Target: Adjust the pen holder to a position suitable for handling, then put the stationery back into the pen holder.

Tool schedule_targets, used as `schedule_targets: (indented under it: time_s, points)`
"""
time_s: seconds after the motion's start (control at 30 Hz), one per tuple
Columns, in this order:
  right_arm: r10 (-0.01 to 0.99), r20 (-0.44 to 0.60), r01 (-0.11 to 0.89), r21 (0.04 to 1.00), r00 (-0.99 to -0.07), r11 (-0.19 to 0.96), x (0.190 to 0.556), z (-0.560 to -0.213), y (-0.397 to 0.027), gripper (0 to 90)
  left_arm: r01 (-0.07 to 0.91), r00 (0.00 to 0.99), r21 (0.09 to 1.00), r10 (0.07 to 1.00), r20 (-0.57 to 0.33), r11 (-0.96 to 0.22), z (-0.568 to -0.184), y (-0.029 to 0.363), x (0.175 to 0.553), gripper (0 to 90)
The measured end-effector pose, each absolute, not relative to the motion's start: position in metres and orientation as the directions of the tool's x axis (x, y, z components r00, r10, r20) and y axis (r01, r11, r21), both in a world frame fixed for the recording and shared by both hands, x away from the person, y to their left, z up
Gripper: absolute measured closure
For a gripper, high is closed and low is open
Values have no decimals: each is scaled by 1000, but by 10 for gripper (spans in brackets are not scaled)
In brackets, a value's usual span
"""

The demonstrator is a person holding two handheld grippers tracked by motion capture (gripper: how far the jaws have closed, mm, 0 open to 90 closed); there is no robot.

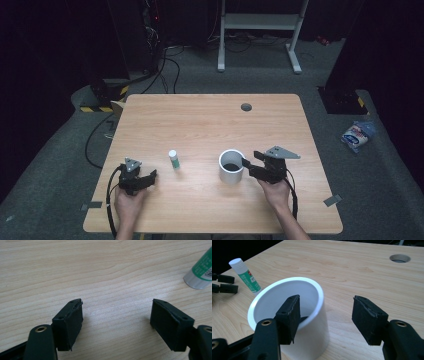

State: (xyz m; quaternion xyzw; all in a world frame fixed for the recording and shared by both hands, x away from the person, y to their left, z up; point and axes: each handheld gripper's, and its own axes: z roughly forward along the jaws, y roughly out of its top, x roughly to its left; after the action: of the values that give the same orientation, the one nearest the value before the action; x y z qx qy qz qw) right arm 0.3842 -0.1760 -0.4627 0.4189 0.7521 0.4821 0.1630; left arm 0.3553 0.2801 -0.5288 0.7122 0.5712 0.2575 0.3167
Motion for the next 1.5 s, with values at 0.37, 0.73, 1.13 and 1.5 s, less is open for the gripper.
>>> schedule_targets:
  time_s: [0.37,0.73,1.13,1.5]
  points:
    - [821,148,472,867,-552,161,374,-472,-207,395,650,215,745,977,5,-147,-529,280,355,262]
    - [877,124,515,843,-464,153,369,-494,-239,397,651,214,745,977,5,-146,-529,280,355,262]
    - [915,38,554,806,-402,210,366,-510,-255,390,651,211,746,977,3,-143,-529,280,355,262]
    - [929,-1,595,768,-369,237,364,-520,-263,387,650,223,745,975,2,-150,-529,280,354,250]
